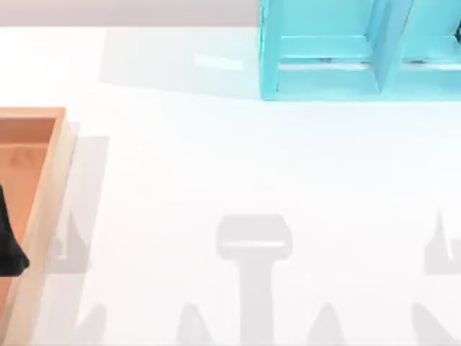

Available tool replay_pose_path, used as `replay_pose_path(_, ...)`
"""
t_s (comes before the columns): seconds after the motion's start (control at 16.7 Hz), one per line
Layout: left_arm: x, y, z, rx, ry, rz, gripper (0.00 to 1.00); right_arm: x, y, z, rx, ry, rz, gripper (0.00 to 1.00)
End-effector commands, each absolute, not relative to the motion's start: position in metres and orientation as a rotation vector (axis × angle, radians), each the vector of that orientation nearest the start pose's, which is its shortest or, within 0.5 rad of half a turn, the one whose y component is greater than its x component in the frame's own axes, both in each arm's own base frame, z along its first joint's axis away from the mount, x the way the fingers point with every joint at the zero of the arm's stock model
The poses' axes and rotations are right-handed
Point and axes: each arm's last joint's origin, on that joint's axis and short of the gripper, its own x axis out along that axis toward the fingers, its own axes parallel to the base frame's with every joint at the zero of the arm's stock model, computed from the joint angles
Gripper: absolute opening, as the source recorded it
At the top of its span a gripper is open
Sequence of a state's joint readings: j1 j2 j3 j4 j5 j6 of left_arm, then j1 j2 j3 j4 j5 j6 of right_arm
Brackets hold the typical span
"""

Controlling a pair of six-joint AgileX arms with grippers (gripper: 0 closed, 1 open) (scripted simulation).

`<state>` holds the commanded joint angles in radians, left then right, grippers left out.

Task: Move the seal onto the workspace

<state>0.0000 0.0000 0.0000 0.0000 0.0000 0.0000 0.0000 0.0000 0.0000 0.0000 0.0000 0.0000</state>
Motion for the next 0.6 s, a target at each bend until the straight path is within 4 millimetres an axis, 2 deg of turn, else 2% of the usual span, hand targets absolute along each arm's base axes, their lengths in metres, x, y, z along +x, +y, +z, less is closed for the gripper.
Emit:
replay_pose_path(0.24, 0.106, 0.000, 0.165, 0.009, 0.032, 0.009, 1.00, 0.106, -0.001, 0.160, 0.000, 0.000, 0.000, 1.00)
replay_pose_path(0.42, 0.109, 0.003, 0.184, 0.040, 0.156, 0.037, 1.00, 0.106, -0.001, 0.160, 0.000, 0.000, 0.000, 1.00)
replay_pose_path(0.6, 0.120, 0.010, 0.208, 0.076, 0.365, 0.070, 1.00, 0.106, -0.001, 0.160, 0.000, 0.000, 0.000, 1.00)
